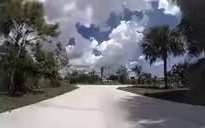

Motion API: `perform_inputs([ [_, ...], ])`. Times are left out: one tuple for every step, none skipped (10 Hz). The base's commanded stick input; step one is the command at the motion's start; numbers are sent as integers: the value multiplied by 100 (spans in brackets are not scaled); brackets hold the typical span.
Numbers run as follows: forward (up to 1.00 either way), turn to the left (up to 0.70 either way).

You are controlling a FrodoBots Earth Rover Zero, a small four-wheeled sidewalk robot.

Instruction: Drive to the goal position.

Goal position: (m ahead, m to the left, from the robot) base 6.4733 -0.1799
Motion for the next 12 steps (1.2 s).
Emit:
perform_inputs([
  [70,0],
  [70,0],
  [70,0],
  [70,0],
  [70,0],
  [70,0],
  [70,0],
  [70,0],
  [70,0],
  [70,0],
  [70,0],
  [70,35],
])
